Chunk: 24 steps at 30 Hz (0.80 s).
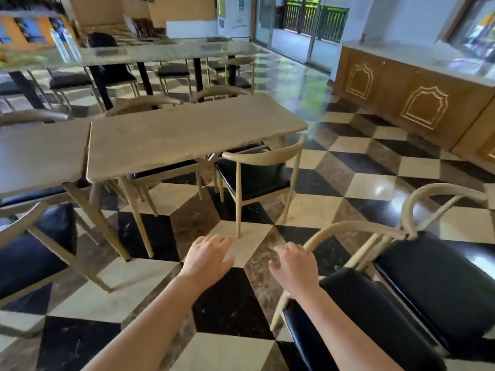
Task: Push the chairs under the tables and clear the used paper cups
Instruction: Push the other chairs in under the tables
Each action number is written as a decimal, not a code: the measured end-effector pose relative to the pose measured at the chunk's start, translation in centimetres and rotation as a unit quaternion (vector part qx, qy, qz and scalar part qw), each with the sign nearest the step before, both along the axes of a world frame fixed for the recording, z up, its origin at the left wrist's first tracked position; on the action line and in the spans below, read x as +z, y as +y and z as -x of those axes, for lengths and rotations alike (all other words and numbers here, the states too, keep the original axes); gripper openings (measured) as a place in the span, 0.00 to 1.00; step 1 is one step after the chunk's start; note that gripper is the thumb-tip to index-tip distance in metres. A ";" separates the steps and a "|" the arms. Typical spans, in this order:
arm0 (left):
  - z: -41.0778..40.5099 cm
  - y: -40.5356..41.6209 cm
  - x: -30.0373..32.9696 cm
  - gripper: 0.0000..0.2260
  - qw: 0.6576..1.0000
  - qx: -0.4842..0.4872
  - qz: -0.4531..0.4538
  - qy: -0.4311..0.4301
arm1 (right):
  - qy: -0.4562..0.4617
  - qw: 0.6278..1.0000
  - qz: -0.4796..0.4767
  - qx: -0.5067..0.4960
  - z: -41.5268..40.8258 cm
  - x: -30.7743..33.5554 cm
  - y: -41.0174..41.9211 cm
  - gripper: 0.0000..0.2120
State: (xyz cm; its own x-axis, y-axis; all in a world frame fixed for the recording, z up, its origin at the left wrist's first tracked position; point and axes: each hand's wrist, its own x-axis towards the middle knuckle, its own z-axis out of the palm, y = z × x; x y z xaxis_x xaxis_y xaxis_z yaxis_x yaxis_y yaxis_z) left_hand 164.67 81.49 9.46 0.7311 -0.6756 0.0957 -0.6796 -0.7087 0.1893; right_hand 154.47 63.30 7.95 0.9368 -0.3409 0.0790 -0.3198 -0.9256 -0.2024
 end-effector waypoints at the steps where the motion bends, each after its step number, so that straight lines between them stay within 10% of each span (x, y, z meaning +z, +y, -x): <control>1: -1.6 -0.9 -0.1 0.17 1.000 -0.007 0.002 0.003 | 0.001 1.000 0.001 -0.006 -1.3 -0.1 -0.6 0.14; 14: -23.3 -13.9 -0.1 0.19 0.971 -0.237 0.011 0.016 | 0.017 0.966 0.005 -0.257 -15.7 -1.0 -6.9 0.13; 24: -26.0 -26.8 -2.5 0.22 0.859 -0.502 -0.101 -0.003 | 0.045 0.882 -0.023 -0.469 -17.8 -0.9 -9.5 0.11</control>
